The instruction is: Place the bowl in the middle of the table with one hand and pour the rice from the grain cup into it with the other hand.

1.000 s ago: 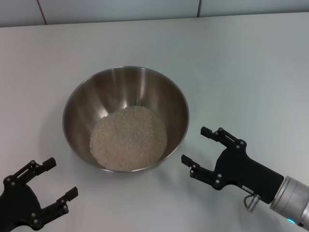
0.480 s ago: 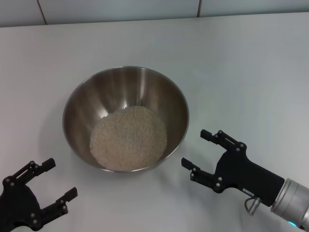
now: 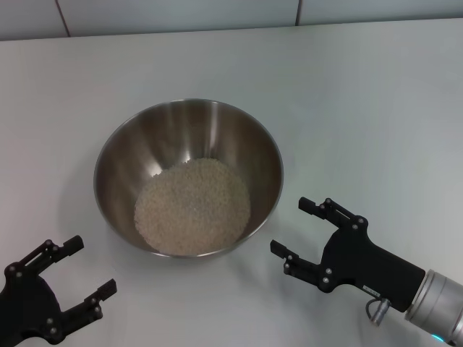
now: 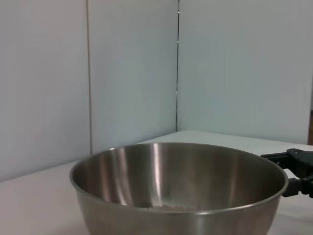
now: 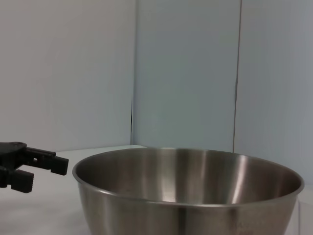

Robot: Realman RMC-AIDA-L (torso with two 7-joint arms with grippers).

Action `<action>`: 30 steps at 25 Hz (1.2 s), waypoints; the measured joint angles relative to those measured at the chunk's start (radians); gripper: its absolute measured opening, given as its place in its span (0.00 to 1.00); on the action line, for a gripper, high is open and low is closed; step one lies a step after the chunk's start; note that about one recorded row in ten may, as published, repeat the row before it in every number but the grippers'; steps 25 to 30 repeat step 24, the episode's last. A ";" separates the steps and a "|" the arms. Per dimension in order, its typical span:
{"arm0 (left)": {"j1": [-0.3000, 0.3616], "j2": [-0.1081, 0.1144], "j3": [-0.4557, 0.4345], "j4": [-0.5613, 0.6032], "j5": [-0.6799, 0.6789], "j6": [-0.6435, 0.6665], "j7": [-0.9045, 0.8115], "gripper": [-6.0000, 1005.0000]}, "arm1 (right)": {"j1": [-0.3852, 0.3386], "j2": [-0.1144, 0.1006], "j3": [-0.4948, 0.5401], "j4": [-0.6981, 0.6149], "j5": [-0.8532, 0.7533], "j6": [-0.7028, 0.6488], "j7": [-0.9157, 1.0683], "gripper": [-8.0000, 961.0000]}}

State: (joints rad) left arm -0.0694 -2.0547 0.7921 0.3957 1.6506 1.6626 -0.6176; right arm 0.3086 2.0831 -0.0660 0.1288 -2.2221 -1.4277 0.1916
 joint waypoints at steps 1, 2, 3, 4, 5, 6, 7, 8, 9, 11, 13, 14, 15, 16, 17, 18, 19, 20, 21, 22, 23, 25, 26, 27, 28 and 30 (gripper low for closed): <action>0.000 0.000 0.000 0.000 0.000 0.000 0.000 0.81 | 0.000 0.000 0.000 0.000 0.000 0.000 0.000 0.83; 0.000 0.000 0.000 0.000 0.000 0.000 0.000 0.81 | 0.000 0.000 0.000 0.000 0.000 0.000 0.000 0.83; -0.001 0.000 0.001 0.001 0.000 0.000 0.000 0.81 | 0.000 0.000 0.000 0.000 0.000 0.000 0.000 0.83; -0.001 0.000 0.001 0.001 0.000 0.000 0.000 0.81 | 0.000 0.000 0.000 0.000 0.000 0.000 0.000 0.83; -0.001 0.001 0.000 0.000 0.000 0.000 -0.001 0.81 | 0.000 0.000 0.000 0.000 0.000 -0.001 0.000 0.83; -0.001 0.001 0.000 0.000 0.000 0.000 -0.001 0.81 | 0.000 0.000 0.000 0.000 0.000 -0.001 -0.001 0.83; -0.001 0.001 -0.001 -0.001 0.000 0.001 -0.001 0.81 | 0.000 0.000 0.000 0.000 0.000 -0.001 -0.001 0.83; 0.000 0.001 -0.001 -0.003 0.000 0.001 -0.001 0.81 | 0.000 0.000 0.000 0.000 0.000 -0.001 -0.001 0.83; 0.000 0.001 -0.001 -0.003 0.000 0.001 -0.001 0.81 | 0.000 0.000 0.000 0.000 0.000 -0.001 -0.001 0.83; 0.000 0.002 0.000 -0.004 0.000 0.002 0.000 0.81 | 0.001 0.000 0.000 0.000 0.000 -0.001 -0.002 0.83; 0.000 0.001 0.001 -0.005 0.000 0.002 0.001 0.81 | 0.003 0.000 0.000 0.000 0.000 -0.002 -0.002 0.83; 0.000 0.001 0.001 -0.005 0.000 0.002 0.001 0.81 | 0.003 0.000 0.000 0.000 0.000 -0.002 -0.002 0.83; 0.000 0.001 0.001 -0.005 0.000 0.002 0.002 0.81 | 0.004 0.000 0.000 0.000 0.000 -0.002 -0.002 0.83; 0.001 0.001 0.001 -0.005 0.000 0.002 0.002 0.81 | 0.004 0.001 0.000 0.000 0.000 -0.002 -0.002 0.83; 0.000 0.000 0.000 -0.004 0.000 0.002 0.003 0.81 | 0.005 0.001 0.000 0.000 0.000 -0.002 -0.002 0.83; 0.000 0.000 0.000 -0.003 0.000 0.002 0.003 0.81 | 0.005 0.001 0.000 0.000 0.000 -0.002 -0.003 0.83; 0.001 -0.001 -0.001 -0.002 0.000 0.002 0.003 0.81 | 0.005 0.001 0.000 0.000 0.000 -0.002 -0.003 0.83; 0.000 -0.001 -0.001 -0.001 0.000 0.002 0.002 0.81 | 0.005 0.002 0.000 0.000 0.000 -0.002 -0.003 0.83; 0.000 -0.001 -0.001 0.000 0.000 0.002 0.001 0.81 | 0.005 0.002 0.000 0.000 0.000 -0.002 -0.003 0.83; 0.000 -0.001 -0.001 0.001 0.000 0.002 0.001 0.81 | 0.005 0.002 0.000 0.000 -0.001 -0.002 -0.003 0.83; -0.001 -0.001 0.000 0.002 0.000 0.002 0.001 0.81 | 0.006 0.002 0.000 0.001 -0.001 -0.002 -0.003 0.83; -0.001 -0.001 0.000 0.002 0.000 0.002 0.001 0.81 | 0.006 0.002 0.000 0.001 -0.001 -0.002 -0.003 0.83; -0.001 -0.001 0.000 0.002 0.000 0.002 0.001 0.81 | 0.006 0.002 0.000 0.001 -0.001 -0.002 -0.003 0.83; -0.001 -0.001 0.000 0.002 0.000 0.002 0.001 0.81 | 0.006 0.002 0.000 0.001 -0.001 -0.002 -0.003 0.83; -0.001 -0.001 0.000 0.002 0.000 0.002 0.001 0.81 | 0.006 0.002 0.000 0.001 -0.001 -0.002 -0.003 0.83; -0.001 -0.001 0.000 0.002 0.000 0.002 0.001 0.81 | 0.006 0.002 0.000 0.001 -0.001 -0.002 -0.003 0.83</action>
